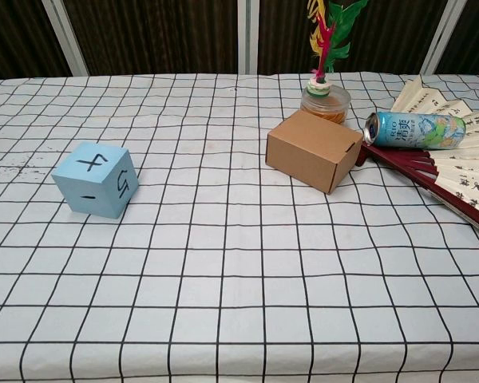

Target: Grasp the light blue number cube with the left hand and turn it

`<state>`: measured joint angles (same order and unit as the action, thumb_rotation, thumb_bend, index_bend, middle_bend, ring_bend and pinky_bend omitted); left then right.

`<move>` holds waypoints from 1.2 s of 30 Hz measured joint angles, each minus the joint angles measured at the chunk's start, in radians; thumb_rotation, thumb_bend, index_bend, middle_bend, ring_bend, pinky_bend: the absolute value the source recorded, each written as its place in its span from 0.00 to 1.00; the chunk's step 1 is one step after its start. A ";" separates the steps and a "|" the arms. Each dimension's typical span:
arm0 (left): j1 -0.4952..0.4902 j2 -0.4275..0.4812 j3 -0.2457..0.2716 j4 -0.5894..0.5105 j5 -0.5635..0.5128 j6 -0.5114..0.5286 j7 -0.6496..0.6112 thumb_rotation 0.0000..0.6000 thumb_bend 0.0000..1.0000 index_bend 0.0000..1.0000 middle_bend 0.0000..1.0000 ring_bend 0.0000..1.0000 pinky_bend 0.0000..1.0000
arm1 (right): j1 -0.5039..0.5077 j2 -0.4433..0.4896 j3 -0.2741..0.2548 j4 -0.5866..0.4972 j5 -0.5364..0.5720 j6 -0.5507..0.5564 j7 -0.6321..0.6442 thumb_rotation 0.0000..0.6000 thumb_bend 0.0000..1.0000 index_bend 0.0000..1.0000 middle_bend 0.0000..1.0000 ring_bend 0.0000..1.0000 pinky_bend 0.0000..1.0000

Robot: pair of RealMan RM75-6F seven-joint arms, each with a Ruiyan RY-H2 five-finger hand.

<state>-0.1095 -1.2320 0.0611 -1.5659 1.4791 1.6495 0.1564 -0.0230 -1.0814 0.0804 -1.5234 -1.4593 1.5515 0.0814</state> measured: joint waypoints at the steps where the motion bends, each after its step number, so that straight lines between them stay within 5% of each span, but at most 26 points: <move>1: 0.002 0.001 -0.001 0.002 0.000 -0.003 -0.002 1.00 0.02 0.07 0.05 0.00 0.01 | 0.000 0.000 0.000 0.000 -0.001 0.001 0.000 1.00 0.18 0.00 0.00 0.00 0.00; 9: 0.005 0.019 -0.008 -0.036 0.014 -0.045 -0.022 1.00 0.02 0.07 0.05 0.00 0.02 | -0.001 0.005 0.001 -0.012 0.001 0.000 0.000 1.00 0.18 0.00 0.00 0.00 0.00; 12: -0.002 0.035 -0.004 -0.070 0.028 -0.074 -0.025 1.00 0.03 0.08 0.09 0.03 0.14 | 0.000 0.005 0.003 -0.016 0.002 -0.001 0.001 1.00 0.18 0.00 0.00 0.00 0.00; 13: -0.006 0.041 -0.003 -0.082 0.034 -0.084 -0.026 1.00 0.05 0.09 0.16 0.09 0.23 | 0.000 0.006 0.003 -0.017 0.001 -0.001 0.002 1.00 0.18 0.00 0.00 0.00 0.00; 17: -0.019 0.045 -0.006 -0.116 0.049 -0.106 0.000 1.00 0.27 0.20 0.69 0.71 0.72 | 0.000 0.017 0.003 -0.020 -0.007 0.005 0.001 1.00 0.18 0.00 0.00 0.00 0.00; 19: -0.028 0.044 -0.004 -0.131 0.050 -0.132 0.012 1.00 0.36 0.33 0.81 0.83 0.81 | -0.001 0.025 0.007 -0.021 -0.006 0.010 0.003 1.00 0.18 0.00 0.00 0.00 0.00; 25: -0.083 0.044 0.015 -0.181 0.036 -0.306 0.106 1.00 0.48 0.40 0.84 0.88 0.87 | -0.003 0.047 0.016 -0.041 0.006 0.012 0.007 1.00 0.18 0.00 0.00 0.00 0.00; 36: -0.196 -0.011 0.019 -0.271 -0.111 -0.546 0.409 1.00 0.55 0.15 0.84 0.90 0.89 | 0.005 0.049 0.014 -0.046 0.023 -0.020 0.008 1.00 0.18 0.00 0.00 0.00 0.00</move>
<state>-0.3060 -1.2432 0.0801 -1.8365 1.3684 1.1037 0.5654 -0.0184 -1.0319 0.0941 -1.5696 -1.4363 1.5311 0.0896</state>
